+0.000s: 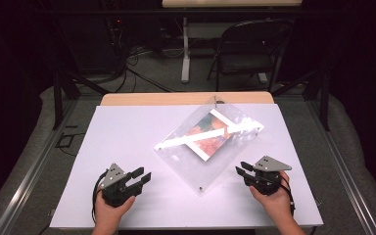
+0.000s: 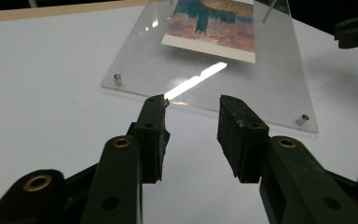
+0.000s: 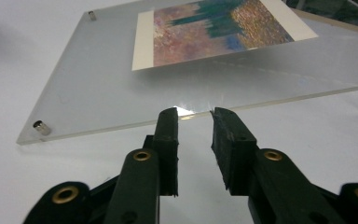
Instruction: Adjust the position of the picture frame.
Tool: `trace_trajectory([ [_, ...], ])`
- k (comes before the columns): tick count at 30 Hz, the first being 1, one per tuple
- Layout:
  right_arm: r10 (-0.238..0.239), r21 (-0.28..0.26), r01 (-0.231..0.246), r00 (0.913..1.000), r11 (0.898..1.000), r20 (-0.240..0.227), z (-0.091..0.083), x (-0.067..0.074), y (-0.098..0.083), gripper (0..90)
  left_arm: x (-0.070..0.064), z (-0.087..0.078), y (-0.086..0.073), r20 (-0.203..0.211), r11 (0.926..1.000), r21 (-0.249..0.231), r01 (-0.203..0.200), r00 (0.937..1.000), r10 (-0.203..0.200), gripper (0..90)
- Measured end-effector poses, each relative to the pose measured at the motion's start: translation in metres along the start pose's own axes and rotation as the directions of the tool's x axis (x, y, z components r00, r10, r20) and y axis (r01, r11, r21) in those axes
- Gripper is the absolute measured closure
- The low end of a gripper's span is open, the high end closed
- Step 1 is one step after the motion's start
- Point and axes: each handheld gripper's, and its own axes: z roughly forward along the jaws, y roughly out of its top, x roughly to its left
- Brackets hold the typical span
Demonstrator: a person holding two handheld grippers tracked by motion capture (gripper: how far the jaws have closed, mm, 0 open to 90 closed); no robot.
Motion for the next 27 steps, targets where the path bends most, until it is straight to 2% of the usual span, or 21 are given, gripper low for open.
trace_trajectory([
  [2,-0.01,0.024,0.01,0.9999,1.0,0.004,0.005,-0.001,0.0,77.8,0.0,-0.001,0.0,-0.002,1.0,-0.001,-0.002,1.0,0.002,64.1],
  [7,-0.019,0.081,0.02,0.9998,0.997,-0.002,0.016,-0.004,0.0,90.0,0.003,-0.002,-0.003,0.021,0.9996,-0.006,0.027,0.9994,-0.027,63.5],
  [13,-0.037,0.135,0.037,0.9993,0.99,0.001,0.034,-0.006,0.003,90.0,0.003,-0.004,-0.003,0.012,0.9997,-0.012,0.02,0.9997,-0.02,60.1],
  [23,0.0,0.208,-0.005,0.9998,0.978,0.022,0.049,-0.01,0.005,90.0,0.002,-0.004,-0.004,0.016,0.9997,-0.011,0.02,0.9997,-0.019,60.1],
  [27,-0.015,0.243,0.011,0.9998,0.97,0.014,0.055,-0.009,0.008,90.0,0.002,-0.004,-0.004,0.018,0.9997,-0.01,0.021,0.9996,-0.021,60.0],
])
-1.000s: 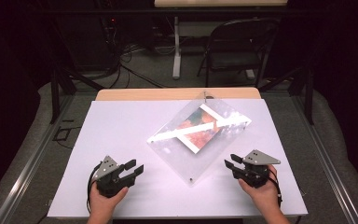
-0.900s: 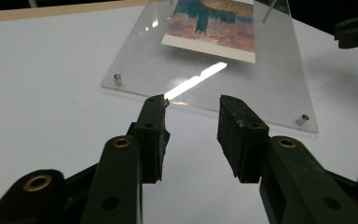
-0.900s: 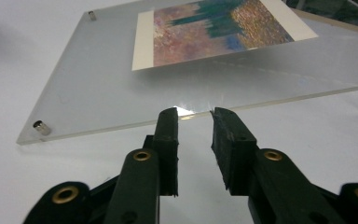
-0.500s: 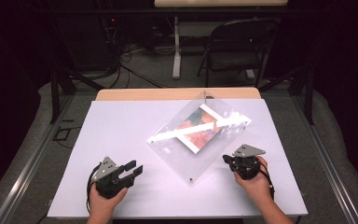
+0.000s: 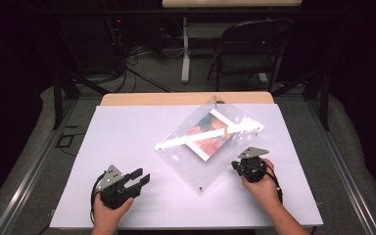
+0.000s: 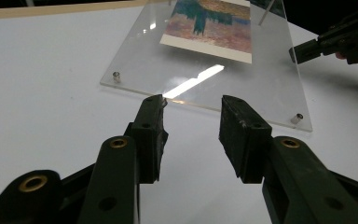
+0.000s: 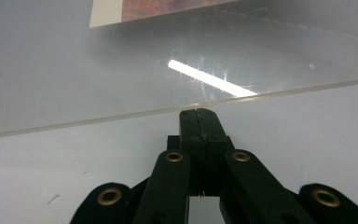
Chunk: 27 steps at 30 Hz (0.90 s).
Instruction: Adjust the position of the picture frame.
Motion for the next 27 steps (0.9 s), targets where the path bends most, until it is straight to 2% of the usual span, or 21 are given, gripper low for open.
trace_trajectory([
  [5,-0.024,0.035,0.024,0.9997,0.999,-0.01,0.005,0.007,0.003,90.0,0.0,0.0,0.0,0.004,1.0,0.0,0.001,1.0,-0.001,59.8],
  [10,-0.031,0.04,0.032,0.9991,0.999,-0.03,0.007,0.013,0.006,90.0,-0.001,0.001,0.0,0.008,1.0,0.008,-0.005,1.0,0.005,59.9],
  [17,-0.066,0.032,0.068,0.9955,0.997,-0.068,0.014,0.026,0.017,90.0,0.0,0.001,-0.001,0.011,1.0,0.009,-0.001,0.9999,0.001,59.9],
  [23,-0.061,0.02,0.064,0.9904,0.998,-0.125,0.025,0.04,0.029,90.0,0.0,0.002,-0.001,0.009,0.9999,0.016,0.002,1.0,-0.003,60.0],
  [27,-0.075,0.007,0.077,0.9859,0.997,-0.149,0.032,0.05,0.038,90.0,0.001,0.002,-0.002,0.011,0.9999,0.017,0.003,0.9999,-0.003,60.2],
])
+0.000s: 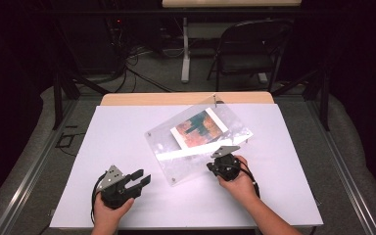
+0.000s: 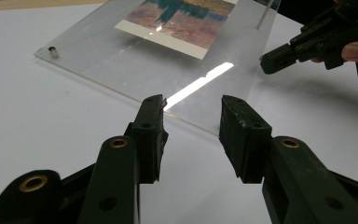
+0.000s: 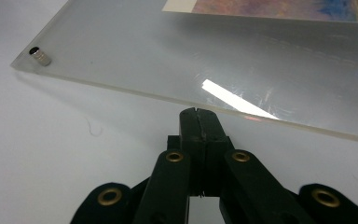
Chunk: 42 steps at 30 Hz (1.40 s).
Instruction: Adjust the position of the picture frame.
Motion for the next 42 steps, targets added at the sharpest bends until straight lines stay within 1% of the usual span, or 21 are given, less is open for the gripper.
trace_trajectory([
  [2,-0.005,-0.001,0.005,0.9999,1.0,-0.011,0.005,0.004,0.005,90.0,0.0,0.0,0.0,0.003,1.0,0.001,-0.001,1.0,0.001,60.3],
  [8,0.012,-0.018,-0.013,0.999,1.0,-0.043,0.019,0.011,0.016,90.0,-0.001,0.001,-0.001,0.006,1.0,0.007,0.002,1.0,-0.002,60.9],
  [10,0.007,-0.022,-0.008,0.9987,1.0,-0.05,0.022,0.012,0.018,90.0,0.0,0.002,-0.001,0.012,0.9999,0.011,0.003,0.9999,-0.003,61.7],
  [11,0.004,-0.025,-0.005,0.9984,1.0,-0.056,0.023,0.012,0.018,90.0,0.0,0.002,-0.001,0.016,0.9999,0.013,0.011,0.9998,-0.011,62.3],
  [13,-0.012,-0.047,0.009,0.9981,0.999,-0.06,0.021,0.013,0.017,90.0,0.0,0.003,-0.001,0.018,0.9998,0.015,0.011,0.9998,-0.012,63.5],
  [15,-0.024,-0.064,0.02,0.998,0.998,-0.059,0.014,0.011,0.016,90.0,-0.001,0.004,-0.001,0.018,0.9998,0.017,0.011,0.9998,-0.011,64.6],
  [16,-0.024,-0.075,0.02,0.998,0.997,-0.058,0.009,0.01,0.014,90.0,-0.002,0.005,0.0,0.02,0.9997,0.024,0.01,0.9998,-0.01,65.4],
  [17,-0.024,-0.075,0.02,0.998,0.997,-0.058,0.009,0.01,0.014,90.0,-0.002,0.005,0.0,0.02,0.9997,0.024,0.01,0.9998,-0.01,66.5],
  [18,-0.036,-0.099,0.031,0.9983,0.995,-0.046,-0.001,0.004,0.01,85.9,-0.002,0.006,0.0,0.02,0.9996,0.026,0.008,0.9998,-0.008,66.5],
  [19,-0.028,-0.116,0.024,0.9992,0.993,-0.028,-0.01,-0.003,0.005,83.4,-0.003,0.008,0.0,0.023,0.9995,0.032,0.008,0.9997,-0.009,68.9],
  [20,-0.028,-0.116,0.024,0.9992,0.993,-0.028,-0.01,-0.003,0.005,83.4,-0.004,0.009,0.001,0.027,0.9991,0.042,0.005,0.9996,-0.006,68.9],
  [22,-0.02,-0.134,0.021,0.9998,0.991,0.004,-0.02,-0.013,-0.001,81.8,-0.007,0.012,0.003,0.03,0.9987,0.05,-0.004,0.9995,0.003,71.8],
  [24,0.011,-0.143,-0.006,0.9992,0.99,0.037,-0.029,-0.027,-0.009,78.4,-0.009,0.016,0.006,0.032,0.998,0.062,-0.01,0.9994,0.008,75.7],
  [26,0.039,-0.155,-0.028,0.9968,0.988,0.069,-0.036,-0.039,-0.014,77.6,-0.012,0.021,0.008,0.037,0.9973,0.073,-0.003,0.9993,0.0,80.4],
  [28,0.07,-0.167,-0.054,0.9934,0.984,0.091,-0.041,-0.051,-0.019,75.4,-0.015,0.026,0.011,0.042,0.9963,0.085,-0.012,0.9991,0.009,84.3],
  [31,0.105,-0.181,-0.081,0.9867,0.98,0.125,-0.048,-0.066,-0.026,73.3,-0.02,0.036,0.016,0.05,0.9952,0.097,-0.018,0.9986,0.013,89.4],
  [35,0.138,-0.192,-0.104,0.9746,0.976,0.176,-0.052,-0.081,-0.034,71.1,-0.027,0.05,0.023,0.071,0.9937,0.11,-0.019,0.9974,0.012,90.0],
  [36,0.148,-0.194,-0.112,0.972,0.974,0.182,-0.053,-0.085,-0.036,70.3,-0.028,0.053,0.024,0.078,0.9934,0.112,-0.024,0.9968,0.016,90.0],
  [38,0.166,-0.199,-0.125,0.9654,0.972,0.201,-0.052,-0.091,-0.039,68.7,-0.032,0.06,0.027,0.089,0.9934,0.113,-0.021,0.996,0.011,90.0],
  [42,0.157,-0.192,-0.112,0.9576,0.975,0.241,-0.046,-0.101,-0.04,68.8,-0.038,0.071,0.031,0.111,0.9923,0.121,-0.024,0.9938,0.011,90.0],
])
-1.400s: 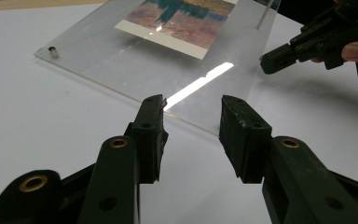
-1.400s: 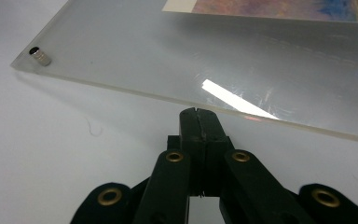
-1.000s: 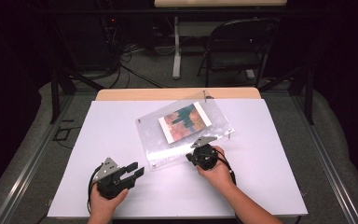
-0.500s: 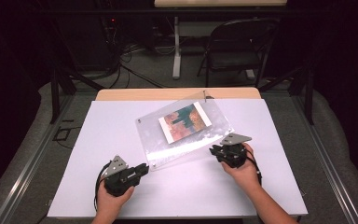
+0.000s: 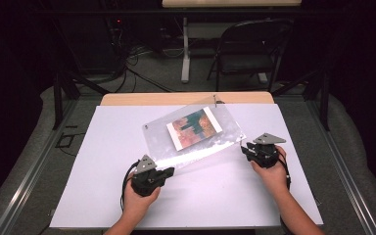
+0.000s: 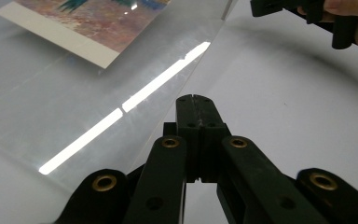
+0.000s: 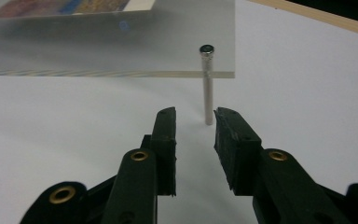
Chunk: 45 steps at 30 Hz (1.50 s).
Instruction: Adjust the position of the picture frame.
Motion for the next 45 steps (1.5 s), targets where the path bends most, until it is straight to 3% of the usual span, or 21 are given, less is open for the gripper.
trace_trajectory([
  [9,-0.016,0.0,0.016,0.9998,1.0,0.012,0.022,-0.006,0.003,71.1,-0.005,0.017,0.004,0.03,0.9997,0.023,0.005,0.9995,-0.006,90.0],
  [20,-0.074,0.009,0.074,0.9968,0.997,0.03,0.039,-0.002,0.007,78.5,-0.007,0.021,-0.001,0.045,0.9992,0.04,0.006,0.999,-0.008,90.0],
  [26,-0.082,0.001,0.082,0.9958,0.997,0.041,0.044,-0.003,0.008,84.2,-0.008,0.024,-0.004,0.044,0.999,0.044,0.008,0.999,-0.01,90.0],
  [35,-0.078,0.011,0.078,0.9964,0.997,0.032,0.038,0.0,0.01,85.2,-0.003,0.024,-0.005,0.042,0.9981,0.057,0.023,0.9988,-0.026,90.0],
  [45,-0.116,0.045,0.117,0.993,0.992,-0.018,0.014,0.019,0.012,85.4,-0.004,0.029,-0.005,0.03,0.9954,0.096,0.004,0.9995,-0.007,90.0],
])
